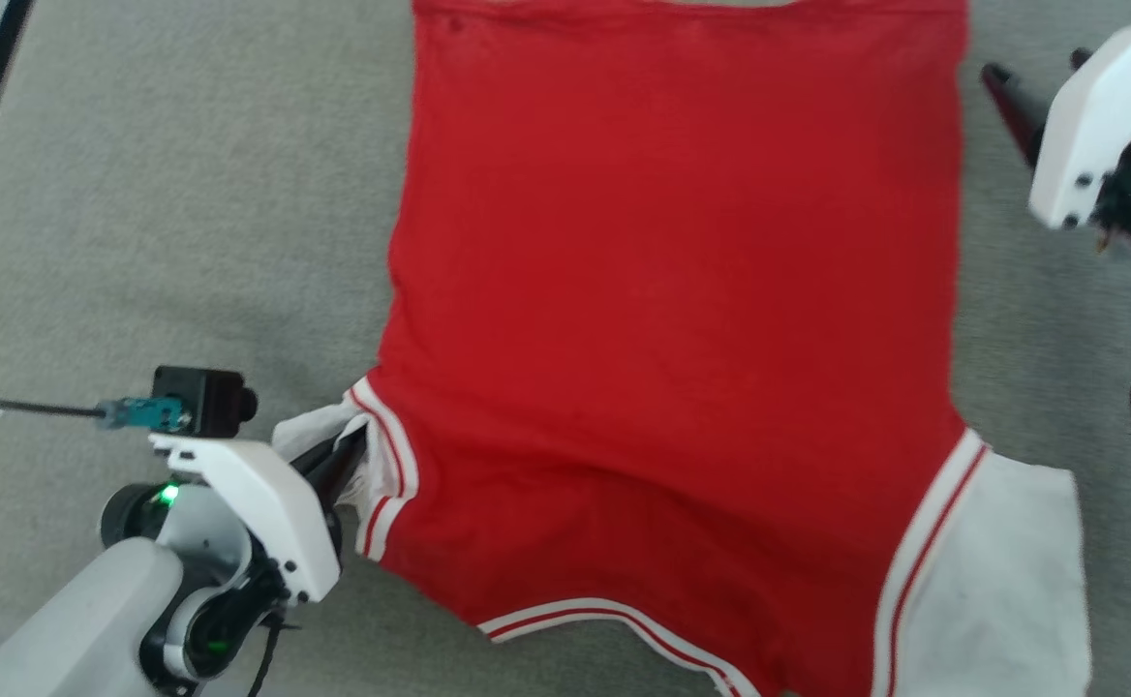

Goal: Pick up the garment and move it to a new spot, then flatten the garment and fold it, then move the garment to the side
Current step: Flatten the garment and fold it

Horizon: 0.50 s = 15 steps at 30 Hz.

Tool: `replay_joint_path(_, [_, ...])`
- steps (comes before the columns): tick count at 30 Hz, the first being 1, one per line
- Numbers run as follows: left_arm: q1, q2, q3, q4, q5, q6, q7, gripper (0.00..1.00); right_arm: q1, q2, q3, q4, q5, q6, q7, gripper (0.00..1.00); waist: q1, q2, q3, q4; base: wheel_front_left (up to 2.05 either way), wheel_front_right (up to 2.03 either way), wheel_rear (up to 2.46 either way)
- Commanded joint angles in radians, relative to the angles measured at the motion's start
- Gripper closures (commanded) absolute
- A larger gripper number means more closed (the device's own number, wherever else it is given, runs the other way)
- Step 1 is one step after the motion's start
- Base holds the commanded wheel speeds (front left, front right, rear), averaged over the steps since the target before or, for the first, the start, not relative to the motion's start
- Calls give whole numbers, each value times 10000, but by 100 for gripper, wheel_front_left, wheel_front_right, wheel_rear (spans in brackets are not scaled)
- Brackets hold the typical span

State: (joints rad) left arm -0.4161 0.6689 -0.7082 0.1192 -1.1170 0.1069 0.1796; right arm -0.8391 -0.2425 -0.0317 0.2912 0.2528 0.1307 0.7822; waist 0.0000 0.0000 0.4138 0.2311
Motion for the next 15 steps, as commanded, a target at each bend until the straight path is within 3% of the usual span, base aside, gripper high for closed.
replay_joint_path(1, [-183,-79,-46,80,58,-61,34,100,-300,-23,-78,398,-169,1,-50,0,0,0,267,326,0,0,0])
replay_joint_path(9, [-843,-722,-414,787,224,-562,185,100,-2419,-50,-851,3948,-1419,1,441,0,0,0,726,1193,0,0,0])
replay_joint_path(15, [-1112,-1119,-620,1380,277,-926,205,100,-2967,15,-1708,5984,-2490,1,1423,0,0,0,918,1627,0,0,0])
